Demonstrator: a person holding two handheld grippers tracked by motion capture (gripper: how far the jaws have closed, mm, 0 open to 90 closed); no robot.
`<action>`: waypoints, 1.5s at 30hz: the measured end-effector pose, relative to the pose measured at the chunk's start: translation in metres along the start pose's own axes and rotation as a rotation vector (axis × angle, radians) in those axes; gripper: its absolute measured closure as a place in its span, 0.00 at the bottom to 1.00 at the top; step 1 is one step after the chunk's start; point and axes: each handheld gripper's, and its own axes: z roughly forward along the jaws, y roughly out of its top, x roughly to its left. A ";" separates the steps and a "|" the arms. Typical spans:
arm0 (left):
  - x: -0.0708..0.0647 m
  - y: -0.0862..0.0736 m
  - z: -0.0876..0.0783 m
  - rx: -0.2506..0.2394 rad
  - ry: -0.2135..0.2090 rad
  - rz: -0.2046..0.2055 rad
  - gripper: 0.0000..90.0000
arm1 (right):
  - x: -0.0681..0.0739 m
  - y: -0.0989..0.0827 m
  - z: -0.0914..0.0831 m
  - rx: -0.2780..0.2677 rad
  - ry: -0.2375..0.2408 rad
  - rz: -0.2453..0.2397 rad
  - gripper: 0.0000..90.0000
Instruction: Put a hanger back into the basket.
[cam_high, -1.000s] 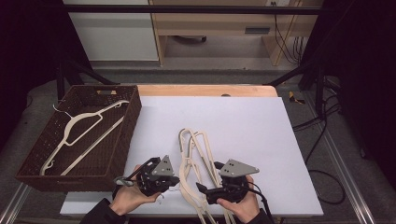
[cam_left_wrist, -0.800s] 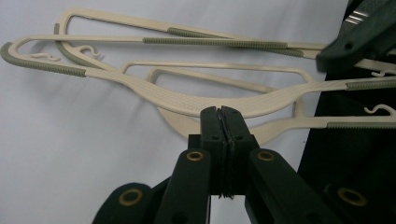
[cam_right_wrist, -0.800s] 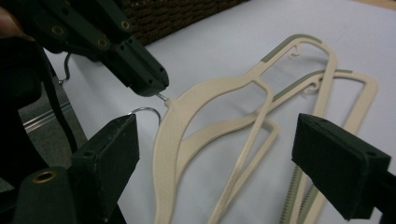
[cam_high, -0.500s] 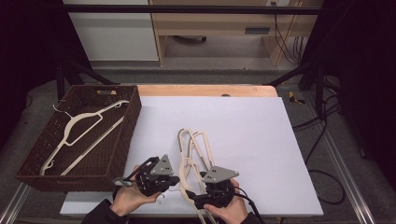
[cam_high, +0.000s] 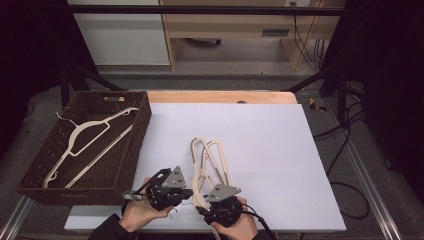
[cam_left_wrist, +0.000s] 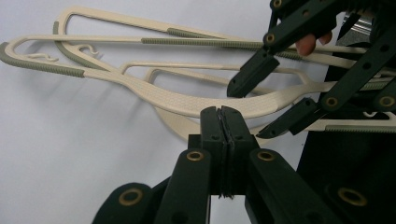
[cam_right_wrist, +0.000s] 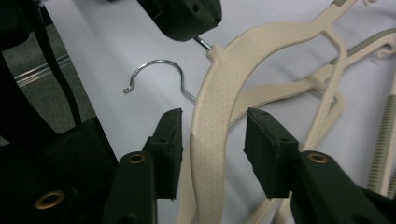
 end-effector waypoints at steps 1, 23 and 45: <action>0.000 0.000 0.000 0.003 -0.001 0.000 0.99 | 0.001 0.000 0.001 0.006 -0.001 -0.009 0.69; 0.015 -0.007 -0.050 -0.341 0.069 -0.143 0.47 | -0.002 0.004 -0.011 0.002 -0.038 -0.013 0.83; 0.032 -0.020 -0.046 -0.377 0.208 -0.174 0.11 | -0.055 0.006 -0.073 -0.087 -0.204 0.133 0.96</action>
